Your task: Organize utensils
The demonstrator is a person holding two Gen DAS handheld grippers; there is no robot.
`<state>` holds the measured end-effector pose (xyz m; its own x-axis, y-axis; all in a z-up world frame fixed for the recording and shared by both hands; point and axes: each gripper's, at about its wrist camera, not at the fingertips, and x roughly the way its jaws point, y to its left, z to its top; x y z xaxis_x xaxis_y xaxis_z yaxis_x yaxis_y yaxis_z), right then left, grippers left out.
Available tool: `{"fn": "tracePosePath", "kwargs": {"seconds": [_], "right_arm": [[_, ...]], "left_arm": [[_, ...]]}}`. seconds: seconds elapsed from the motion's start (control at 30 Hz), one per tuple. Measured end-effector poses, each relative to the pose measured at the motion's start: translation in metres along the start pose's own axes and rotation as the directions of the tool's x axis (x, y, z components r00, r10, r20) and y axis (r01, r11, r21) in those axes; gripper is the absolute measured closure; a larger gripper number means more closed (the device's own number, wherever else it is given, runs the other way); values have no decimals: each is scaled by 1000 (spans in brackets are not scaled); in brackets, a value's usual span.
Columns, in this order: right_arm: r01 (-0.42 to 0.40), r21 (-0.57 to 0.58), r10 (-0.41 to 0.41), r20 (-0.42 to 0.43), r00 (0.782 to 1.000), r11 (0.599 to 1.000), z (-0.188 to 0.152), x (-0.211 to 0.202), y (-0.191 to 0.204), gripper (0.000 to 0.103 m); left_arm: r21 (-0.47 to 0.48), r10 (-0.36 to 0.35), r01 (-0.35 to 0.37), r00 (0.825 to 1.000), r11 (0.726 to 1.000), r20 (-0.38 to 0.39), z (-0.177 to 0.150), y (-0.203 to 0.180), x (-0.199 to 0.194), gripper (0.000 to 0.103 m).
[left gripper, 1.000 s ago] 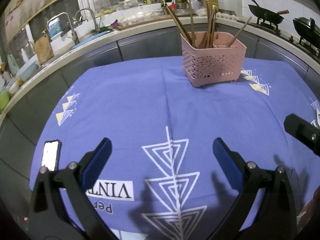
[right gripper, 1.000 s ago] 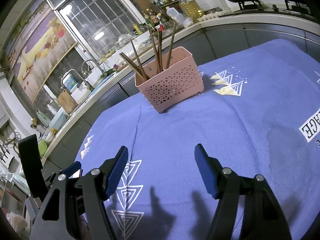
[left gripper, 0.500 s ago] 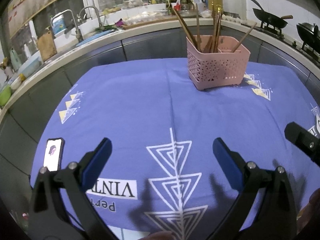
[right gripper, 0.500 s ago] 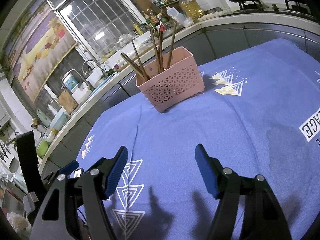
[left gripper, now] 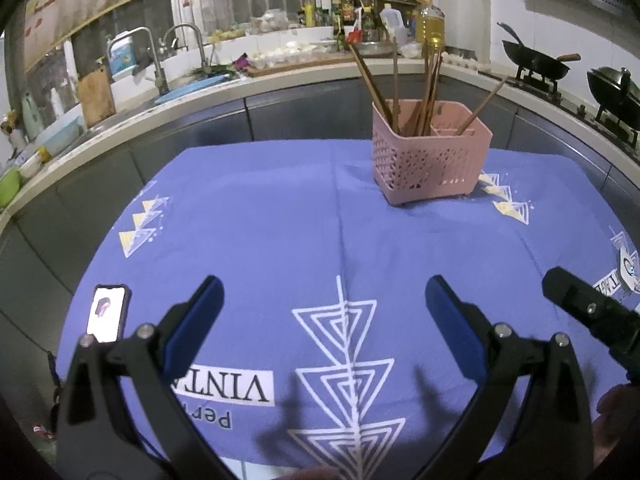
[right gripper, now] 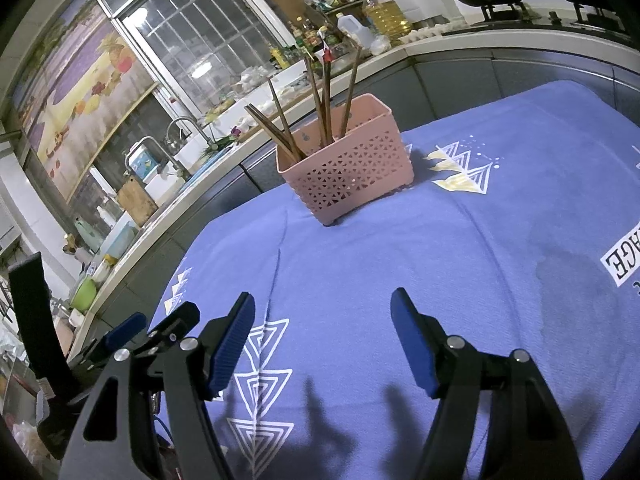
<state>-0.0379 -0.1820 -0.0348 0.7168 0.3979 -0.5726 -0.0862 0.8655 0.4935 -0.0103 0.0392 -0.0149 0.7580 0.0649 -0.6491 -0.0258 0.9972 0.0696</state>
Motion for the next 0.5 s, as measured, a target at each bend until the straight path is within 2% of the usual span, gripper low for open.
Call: {"fn": "tracePosePath", "kwargs": {"seconds": [0.2, 0.3, 0.37, 0.43, 0.5], "right_arm": [[-2, 0, 2, 3, 1000, 1000, 1, -1, 1, 33], [-2, 1, 2, 7, 1000, 1000, 2, -2, 1, 33], [-3, 3, 3, 7, 1000, 1000, 2, -2, 2, 33], [-3, 6, 3, 5, 1000, 1000, 2, -2, 1, 32], [-3, 7, 3, 4, 1000, 1000, 2, -3, 1, 32]], "left_arm": [[-31, -30, 32, 998, 999, 54, 4, 3, -14, 6], [-89, -105, 119, 984, 989, 142, 7, 15, -31, 6], [-122, -130, 154, 974, 980, 187, 9, 21, -39, 6], [-139, -130, 162, 968, 977, 216, 11, 25, -46, 6], [-134, -101, 135, 967, 982, 235, 14, 26, -52, 6]]}}
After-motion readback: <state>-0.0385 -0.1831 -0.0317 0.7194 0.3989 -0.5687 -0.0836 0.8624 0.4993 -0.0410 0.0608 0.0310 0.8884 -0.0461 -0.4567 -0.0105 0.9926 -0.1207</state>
